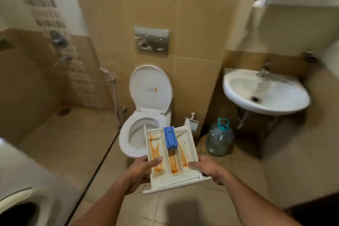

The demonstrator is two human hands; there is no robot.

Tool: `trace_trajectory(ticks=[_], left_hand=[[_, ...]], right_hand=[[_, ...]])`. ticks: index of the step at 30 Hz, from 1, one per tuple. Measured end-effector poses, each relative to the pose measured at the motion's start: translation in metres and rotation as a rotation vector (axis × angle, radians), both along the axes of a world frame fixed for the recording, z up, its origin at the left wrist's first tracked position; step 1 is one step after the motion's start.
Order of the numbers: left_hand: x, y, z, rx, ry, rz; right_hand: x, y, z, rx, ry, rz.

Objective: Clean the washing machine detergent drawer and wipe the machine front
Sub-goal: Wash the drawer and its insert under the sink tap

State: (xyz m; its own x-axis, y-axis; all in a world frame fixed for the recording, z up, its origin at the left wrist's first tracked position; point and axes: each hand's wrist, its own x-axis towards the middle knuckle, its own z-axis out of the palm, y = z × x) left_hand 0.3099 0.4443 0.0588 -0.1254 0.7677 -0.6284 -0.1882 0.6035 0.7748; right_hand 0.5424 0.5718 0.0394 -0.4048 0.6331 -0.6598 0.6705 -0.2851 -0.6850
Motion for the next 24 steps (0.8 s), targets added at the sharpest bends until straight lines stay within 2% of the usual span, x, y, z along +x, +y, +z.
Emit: trace_trajectory(ticks=[5, 11, 16, 24], left_hand=[[0.114, 0.126, -0.008, -0.024, -0.042, -0.074], [0.248, 0.242, 0.012, 0.026, -0.067, -0.064], [0.307, 0.326, 0.028, 0.017, -0.162, -0.002], [0.360, 0.479, 0.024, 0.044, -0.348, 0.182]], right_hand=[[0.132, 0.097, 0.014, 0.010, -0.056, -0.102], [0.252, 0.220, 0.054, 0.106, -0.207, -0.085], [0.301, 0.317, 0.084, 0.343, -0.273, -0.215], [0.328, 0.446, 0.090, 0.497, -0.153, -0.413]])
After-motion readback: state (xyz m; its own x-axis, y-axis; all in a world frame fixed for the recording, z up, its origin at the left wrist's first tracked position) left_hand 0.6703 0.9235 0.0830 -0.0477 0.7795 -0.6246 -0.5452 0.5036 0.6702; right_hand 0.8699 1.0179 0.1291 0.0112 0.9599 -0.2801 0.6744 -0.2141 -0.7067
